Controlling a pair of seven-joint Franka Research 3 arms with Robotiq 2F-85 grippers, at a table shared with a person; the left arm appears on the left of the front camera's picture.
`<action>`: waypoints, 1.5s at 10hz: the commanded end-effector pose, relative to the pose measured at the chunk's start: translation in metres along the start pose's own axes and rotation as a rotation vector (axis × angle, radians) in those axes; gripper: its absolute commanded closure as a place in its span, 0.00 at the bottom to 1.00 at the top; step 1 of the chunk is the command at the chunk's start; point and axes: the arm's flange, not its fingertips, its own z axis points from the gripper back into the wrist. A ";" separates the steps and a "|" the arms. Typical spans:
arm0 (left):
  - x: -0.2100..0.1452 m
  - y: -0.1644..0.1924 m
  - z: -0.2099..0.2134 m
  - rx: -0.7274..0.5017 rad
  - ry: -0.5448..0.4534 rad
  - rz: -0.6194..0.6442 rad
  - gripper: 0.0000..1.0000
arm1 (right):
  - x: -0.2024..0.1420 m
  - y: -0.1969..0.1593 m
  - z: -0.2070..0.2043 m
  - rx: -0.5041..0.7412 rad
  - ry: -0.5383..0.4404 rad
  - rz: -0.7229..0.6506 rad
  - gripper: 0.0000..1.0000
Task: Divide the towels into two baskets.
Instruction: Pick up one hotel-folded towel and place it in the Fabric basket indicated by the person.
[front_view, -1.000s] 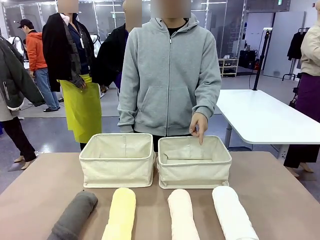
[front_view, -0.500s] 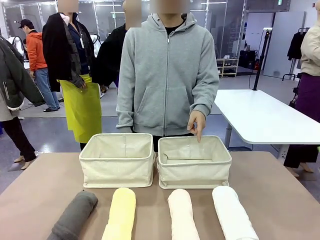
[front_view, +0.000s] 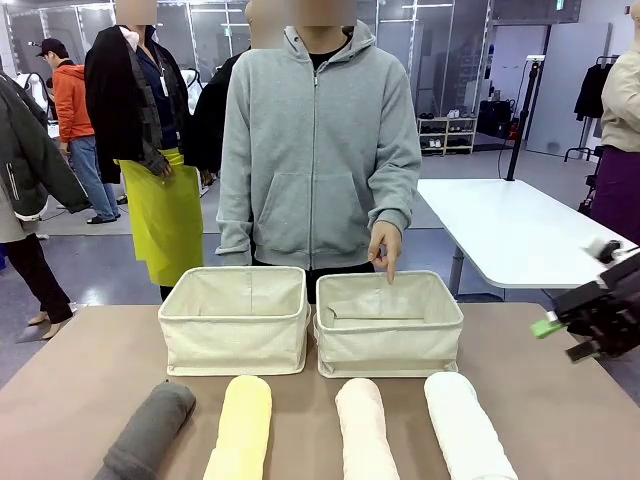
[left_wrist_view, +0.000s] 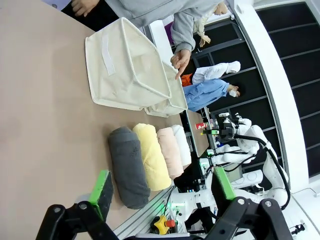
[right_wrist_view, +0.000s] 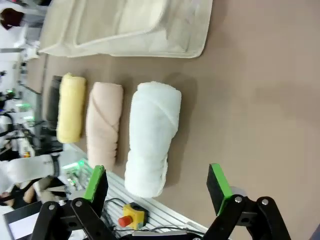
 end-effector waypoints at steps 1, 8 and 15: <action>0.001 -0.001 0.003 -0.015 -0.011 -0.001 0.00 | -0.001 0.023 -0.033 -0.124 0.036 0.008 0.00; 0.001 -0.001 0.003 -0.015 -0.011 -0.001 0.00 | -0.005 0.058 -0.134 -0.353 0.165 0.070 0.00; 0.001 -0.001 0.003 -0.015 -0.011 -0.001 0.00 | -0.022 0.059 -0.194 -0.368 0.241 0.061 0.00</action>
